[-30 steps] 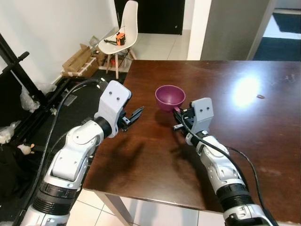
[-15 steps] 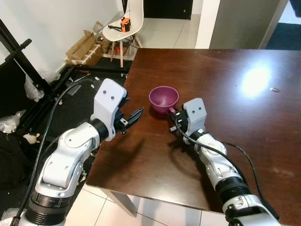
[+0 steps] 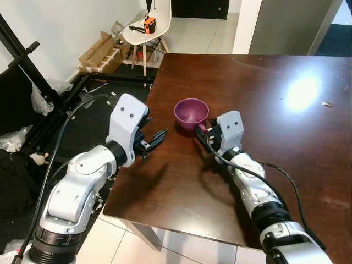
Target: Setting the table
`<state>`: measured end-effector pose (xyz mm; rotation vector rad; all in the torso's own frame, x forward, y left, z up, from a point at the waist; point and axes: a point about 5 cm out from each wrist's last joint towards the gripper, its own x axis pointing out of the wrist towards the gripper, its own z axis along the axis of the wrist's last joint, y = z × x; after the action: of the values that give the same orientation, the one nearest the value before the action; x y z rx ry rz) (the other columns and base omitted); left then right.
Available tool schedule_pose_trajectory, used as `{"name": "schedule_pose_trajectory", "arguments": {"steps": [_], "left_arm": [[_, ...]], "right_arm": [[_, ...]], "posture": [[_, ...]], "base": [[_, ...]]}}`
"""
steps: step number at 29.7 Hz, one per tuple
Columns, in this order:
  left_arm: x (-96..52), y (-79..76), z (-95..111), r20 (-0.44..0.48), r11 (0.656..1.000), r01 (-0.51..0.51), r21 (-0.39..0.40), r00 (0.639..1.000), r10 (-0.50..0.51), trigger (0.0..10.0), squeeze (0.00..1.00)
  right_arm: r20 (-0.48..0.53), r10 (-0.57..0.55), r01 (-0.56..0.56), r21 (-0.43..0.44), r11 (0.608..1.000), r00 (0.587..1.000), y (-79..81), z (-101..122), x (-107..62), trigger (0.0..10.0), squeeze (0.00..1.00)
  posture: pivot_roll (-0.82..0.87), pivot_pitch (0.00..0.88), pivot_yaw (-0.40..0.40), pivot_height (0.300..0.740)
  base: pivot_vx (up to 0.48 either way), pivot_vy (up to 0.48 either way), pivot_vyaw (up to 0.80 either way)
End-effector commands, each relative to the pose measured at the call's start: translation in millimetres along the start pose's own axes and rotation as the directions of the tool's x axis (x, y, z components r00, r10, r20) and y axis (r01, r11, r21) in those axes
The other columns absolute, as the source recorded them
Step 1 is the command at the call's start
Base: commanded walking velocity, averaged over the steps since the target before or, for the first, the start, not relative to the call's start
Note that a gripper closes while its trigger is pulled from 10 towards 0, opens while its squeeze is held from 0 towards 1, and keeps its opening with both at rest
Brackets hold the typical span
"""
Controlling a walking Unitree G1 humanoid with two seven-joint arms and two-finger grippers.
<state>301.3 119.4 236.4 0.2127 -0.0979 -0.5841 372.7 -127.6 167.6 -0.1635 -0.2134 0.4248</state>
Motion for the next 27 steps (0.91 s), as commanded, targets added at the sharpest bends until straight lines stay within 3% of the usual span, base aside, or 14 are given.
{"name": "schedule_pose_trajectory", "arguments": {"steps": [1, 10, 12, 17, 27], "left_arm": [[-0.2, -2.7, -4, -0.012, 1.000, 0.003, -0.007, 1.000, -0.003, 10.0, 0.00], [6.7, -8.2, -11, -0.002, 0.999, 0.006, -0.037, 1.000, -0.006, 10.0, 0.00], [10.8, -10.7, -16, 0.005, 0.999, -0.009, -0.049, 1.000, 0.010, 10.0, 0.00], [13.1, -9.2, -26, -0.006, 0.995, -0.076, -0.058, 0.997, 0.076, 10.0, 0.00], [-15.3, 4.0, -84, -0.159, 0.950, -0.306, -0.057, 0.942, 0.294, 10.0, 0.00]], "right_arm": [[0.016, 0.012, -0.012, 0.003, 1.000, 1.000, 3.4, -1, -3.4, 10.0, 0.00], [0.035, 0.009, -0.009, 0.017, 1.000, 0.999, 5.0, -3, -24.2, 10.0, 0.00], [0.025, -0.007, 0.007, 0.027, 1.000, 1.000, 12.9, -8, -39.1, 10.0, 0.00], [0.028, -0.056, 0.054, 0.060, 0.997, 0.998, 24.4, -10, -54.9, 10.0, 0.00], [0.035, -0.205, 0.203, 0.051, 0.978, 0.978, 25.4, -1, -87.8, 10.0, 0.00]], "posture": [[0.11, 0.141, 0.197, 0.740], [0.03, 0.107, 0.180, 0.740], [0.00, 0.071, 0.160, 0.740], [-0.02, 0.036, 0.140, 0.740], [-0.11, 0.000, 0.129, 0.740]], "base": [[0.000, 0.000, 0.00], [0.000, 0.000, 0.00], [0.000, 0.000, 0.00], [0.000, 0.000, 0.00], [0.000, 0.000, 0.00]]}}
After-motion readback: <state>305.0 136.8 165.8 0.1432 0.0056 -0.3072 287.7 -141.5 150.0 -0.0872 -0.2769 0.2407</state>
